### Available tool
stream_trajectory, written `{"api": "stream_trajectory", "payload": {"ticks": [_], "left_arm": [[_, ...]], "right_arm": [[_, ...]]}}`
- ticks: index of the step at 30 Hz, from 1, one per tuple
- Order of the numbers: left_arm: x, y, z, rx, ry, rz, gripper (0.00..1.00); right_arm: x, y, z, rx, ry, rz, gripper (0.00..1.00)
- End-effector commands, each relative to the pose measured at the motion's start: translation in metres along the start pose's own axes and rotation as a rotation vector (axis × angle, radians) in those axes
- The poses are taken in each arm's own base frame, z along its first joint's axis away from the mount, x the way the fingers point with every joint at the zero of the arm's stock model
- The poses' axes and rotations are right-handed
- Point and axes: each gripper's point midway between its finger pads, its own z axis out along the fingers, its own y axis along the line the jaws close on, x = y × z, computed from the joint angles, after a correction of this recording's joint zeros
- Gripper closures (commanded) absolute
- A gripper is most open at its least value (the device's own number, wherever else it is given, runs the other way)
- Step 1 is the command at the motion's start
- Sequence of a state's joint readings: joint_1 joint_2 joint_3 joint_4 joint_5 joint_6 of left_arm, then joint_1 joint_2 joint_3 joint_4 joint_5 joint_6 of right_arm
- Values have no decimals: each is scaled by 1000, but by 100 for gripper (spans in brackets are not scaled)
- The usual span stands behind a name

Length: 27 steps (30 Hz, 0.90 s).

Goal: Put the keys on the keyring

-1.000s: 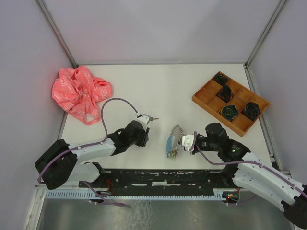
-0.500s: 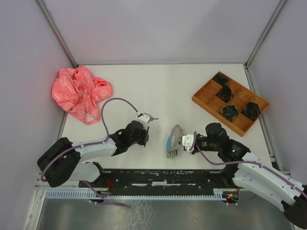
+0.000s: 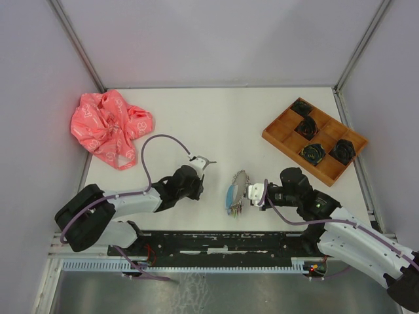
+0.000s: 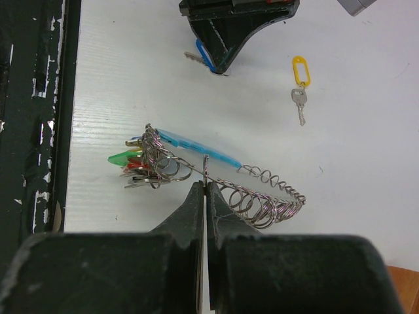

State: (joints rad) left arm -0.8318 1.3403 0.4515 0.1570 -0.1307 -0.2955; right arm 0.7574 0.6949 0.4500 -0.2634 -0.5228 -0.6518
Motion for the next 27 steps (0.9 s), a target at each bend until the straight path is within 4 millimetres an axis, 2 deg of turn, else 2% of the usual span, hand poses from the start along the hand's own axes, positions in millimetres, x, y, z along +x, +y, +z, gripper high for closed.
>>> {"api": "stream_trajectory", "payload": {"ticks": [1, 6, 11, 17, 21, 27], "left_arm": [[-4, -2, 3, 2, -10, -4, 82], [-6, 2, 2, -19, -18, 15, 97], [-15, 2, -1, -7, -48, 71, 97], [-30, -21, -4, 130, -85, 199, 97], [-36, -22, 5, 89, 20, 171, 97], [-13, -15, -4, -1, 228, 57, 97]], "right_arm": [[-22, -11, -1, 26, -69, -37, 99], [-22, -11, 0, 24, -68, -37, 99], [-21, -11, 0, 23, -67, -35, 99], [-21, -11, 1, 19, -66, -33, 99], [-21, -10, 1, 16, -64, -31, 99], [-21, -10, 1, 16, -60, -33, 99]]}}
